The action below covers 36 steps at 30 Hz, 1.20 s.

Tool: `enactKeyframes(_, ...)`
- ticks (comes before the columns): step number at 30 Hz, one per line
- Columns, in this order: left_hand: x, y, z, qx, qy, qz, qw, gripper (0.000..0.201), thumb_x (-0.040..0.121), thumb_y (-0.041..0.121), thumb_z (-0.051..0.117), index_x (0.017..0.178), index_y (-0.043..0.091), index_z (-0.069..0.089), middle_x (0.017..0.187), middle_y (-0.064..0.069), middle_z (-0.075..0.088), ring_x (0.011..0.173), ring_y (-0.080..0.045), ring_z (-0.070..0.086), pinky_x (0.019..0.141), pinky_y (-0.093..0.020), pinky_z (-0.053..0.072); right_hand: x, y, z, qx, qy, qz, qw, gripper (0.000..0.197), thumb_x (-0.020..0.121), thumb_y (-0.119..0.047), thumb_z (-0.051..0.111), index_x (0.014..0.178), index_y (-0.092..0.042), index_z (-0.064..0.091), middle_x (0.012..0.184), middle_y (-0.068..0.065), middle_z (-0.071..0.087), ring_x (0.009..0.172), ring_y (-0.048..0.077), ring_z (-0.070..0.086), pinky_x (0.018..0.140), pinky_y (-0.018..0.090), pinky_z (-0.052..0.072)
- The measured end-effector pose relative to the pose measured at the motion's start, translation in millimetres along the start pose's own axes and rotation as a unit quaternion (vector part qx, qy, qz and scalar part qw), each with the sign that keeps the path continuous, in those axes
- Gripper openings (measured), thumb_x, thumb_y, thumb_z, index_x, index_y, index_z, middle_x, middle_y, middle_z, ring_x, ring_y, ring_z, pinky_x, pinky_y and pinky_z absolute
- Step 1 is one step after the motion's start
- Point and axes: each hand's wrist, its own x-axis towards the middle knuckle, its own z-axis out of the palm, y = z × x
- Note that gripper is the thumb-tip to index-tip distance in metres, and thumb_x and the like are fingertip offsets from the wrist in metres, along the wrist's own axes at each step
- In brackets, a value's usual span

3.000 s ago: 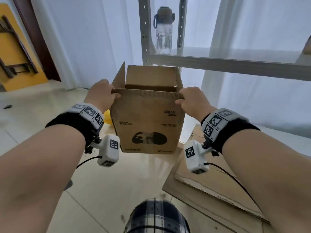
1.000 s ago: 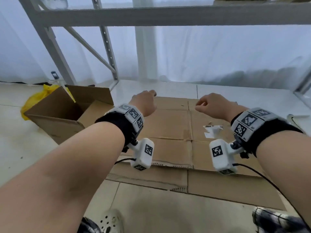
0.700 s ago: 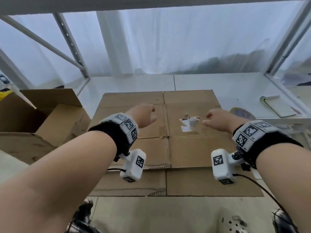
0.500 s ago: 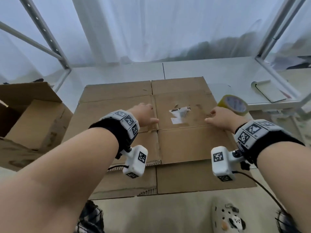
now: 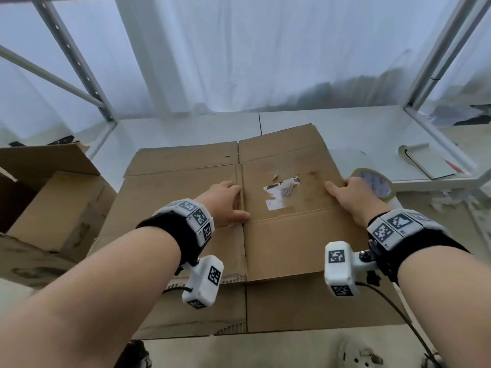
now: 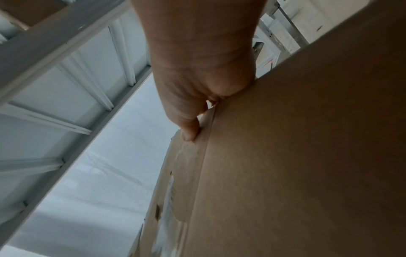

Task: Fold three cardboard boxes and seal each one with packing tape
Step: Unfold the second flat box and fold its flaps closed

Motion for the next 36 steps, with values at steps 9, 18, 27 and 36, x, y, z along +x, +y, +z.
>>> enactKeyframes(9,-38.4,-0.9,-12.8,-0.012,0.048,0.015,0.999,0.081,0.092,0.053,0.05,0.153,0.026,0.005,0.161,-0.002,-0.004,0.147,-0.025,0.0,0.118,-0.037,0.008,-44.2,-46.7,-15.9,0.04,0.058,-0.061,0.996,0.043,0.1,-0.036,0.042,0.122,-0.001,0.054,0.106,0.011,0.058,0.095,0.027,0.053,0.077,0.029,0.036)
enactKeyframes(18,-64.1,8.6,-20.0,-0.018,-0.058,0.026,0.998,0.117,0.066,0.071,0.067,0.151,0.034,-0.005,0.16,-0.004,-0.012,0.147,-0.03,-0.007,0.117,-0.055,0.013,-64.4,-61.7,-21.3,-0.025,0.082,-0.06,0.995,0.044,0.102,-0.032,0.038,0.11,0.004,0.061,0.112,0.021,0.061,0.105,0.035,0.055,0.075,0.028,0.03)
enactKeyframes(27,-69.7,32.0,19.6,0.067,-0.108,0.057,0.99,0.133,0.061,0.073,0.07,0.147,0.031,-0.023,0.158,-0.003,-0.023,0.145,-0.028,-0.018,0.116,-0.059,0.006,-66.3,-32.6,-14.6,0.002,-0.028,-0.04,0.999,0.073,0.088,0.005,0.044,0.151,-0.02,0.016,0.125,0.014,0.049,0.109,0.033,0.053,0.09,0.041,0.047)
enactKeyframes(36,-75.3,62.7,70.3,0.106,-0.076,0.084,0.988,0.131,0.059,0.086,0.056,0.15,0.027,-0.018,0.157,-0.007,-0.023,0.145,-0.031,-0.019,0.111,-0.066,-0.005,-75.0,5.4,-14.2,-0.022,-0.099,0.021,0.995,0.068,0.093,0.011,0.04,0.151,-0.019,0.022,0.139,0.013,0.038,0.1,0.026,0.053,0.081,0.035,0.055)
